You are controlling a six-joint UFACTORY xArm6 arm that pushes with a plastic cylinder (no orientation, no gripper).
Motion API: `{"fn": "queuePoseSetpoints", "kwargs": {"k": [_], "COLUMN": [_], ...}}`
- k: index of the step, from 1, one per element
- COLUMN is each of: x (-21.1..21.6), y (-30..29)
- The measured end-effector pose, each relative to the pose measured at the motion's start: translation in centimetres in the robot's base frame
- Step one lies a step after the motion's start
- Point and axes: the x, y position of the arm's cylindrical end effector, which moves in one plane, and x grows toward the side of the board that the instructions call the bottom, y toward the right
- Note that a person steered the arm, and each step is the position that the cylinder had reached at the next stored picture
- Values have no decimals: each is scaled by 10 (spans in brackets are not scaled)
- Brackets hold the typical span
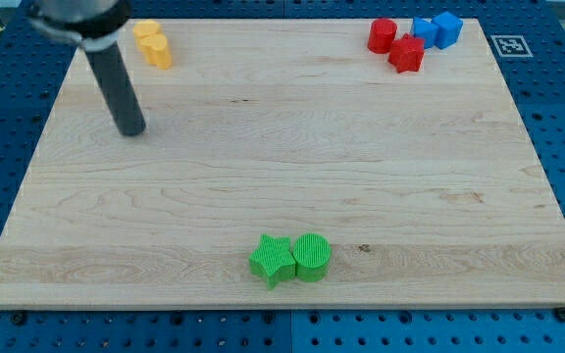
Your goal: Slide your arm to the center left
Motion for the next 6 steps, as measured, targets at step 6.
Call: {"fn": "queuePoseSetpoints", "kwargs": {"k": [6], "x": [20], "y": [462]}}
